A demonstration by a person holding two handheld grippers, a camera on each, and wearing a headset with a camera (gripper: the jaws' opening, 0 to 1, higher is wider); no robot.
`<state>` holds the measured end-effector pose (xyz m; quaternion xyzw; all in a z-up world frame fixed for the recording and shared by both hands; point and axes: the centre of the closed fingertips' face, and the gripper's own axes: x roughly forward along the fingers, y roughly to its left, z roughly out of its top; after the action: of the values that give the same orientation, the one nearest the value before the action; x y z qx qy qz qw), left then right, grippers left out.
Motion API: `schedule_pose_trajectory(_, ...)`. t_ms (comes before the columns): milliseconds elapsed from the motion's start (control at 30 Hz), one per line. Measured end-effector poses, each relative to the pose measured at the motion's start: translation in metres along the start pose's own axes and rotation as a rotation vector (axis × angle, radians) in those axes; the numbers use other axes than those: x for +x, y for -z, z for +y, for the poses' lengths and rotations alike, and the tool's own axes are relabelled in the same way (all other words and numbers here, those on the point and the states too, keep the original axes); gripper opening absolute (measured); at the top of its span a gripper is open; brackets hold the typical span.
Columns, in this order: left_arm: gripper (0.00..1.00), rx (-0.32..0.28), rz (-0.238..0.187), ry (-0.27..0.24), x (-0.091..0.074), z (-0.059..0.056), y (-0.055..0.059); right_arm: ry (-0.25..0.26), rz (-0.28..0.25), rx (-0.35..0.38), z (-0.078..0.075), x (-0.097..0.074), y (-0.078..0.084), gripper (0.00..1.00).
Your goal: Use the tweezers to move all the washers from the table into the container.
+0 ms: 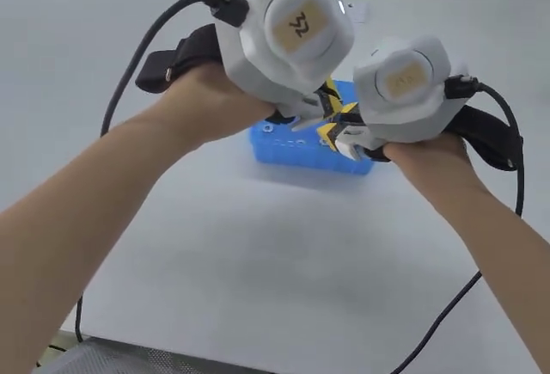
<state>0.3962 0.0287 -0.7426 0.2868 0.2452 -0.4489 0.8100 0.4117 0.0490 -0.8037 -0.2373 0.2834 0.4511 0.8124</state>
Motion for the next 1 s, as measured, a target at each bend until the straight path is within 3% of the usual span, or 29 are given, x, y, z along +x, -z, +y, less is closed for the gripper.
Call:
schedule_pose_trajectory(167,0.00,0.018,-0.041,-0.022,-0.023,-0.006,-0.013,-0.013,-0.072,0.035,0.002,-0.008,-0.012,0.11)
schedule_pose_trajectory(367,0.00,0.067,-0.068,-0.027,-0.048,-0.021,-0.022,0.021,-0.126,0.017,0.009,-0.038,-0.023,0.14)
schedule_pose_trajectory(567,0.00,0.062,-0.112,0.031,-0.069,-0.041,-0.029,0.042,-0.136,-0.026,0.031,-0.062,-0.022,0.14)
schedule_pose_trajectory(733,0.00,0.080,-0.087,0.105,-0.072,-0.063,-0.018,0.058,-0.082,-0.097,0.049,-0.068,-0.005,0.12)
schedule_pose_trajectory(1000,0.00,0.097,-0.006,0.237,-0.062,-0.102,0.019,-0.002,0.012,-0.033,0.083,-0.063,0.040,0.13)
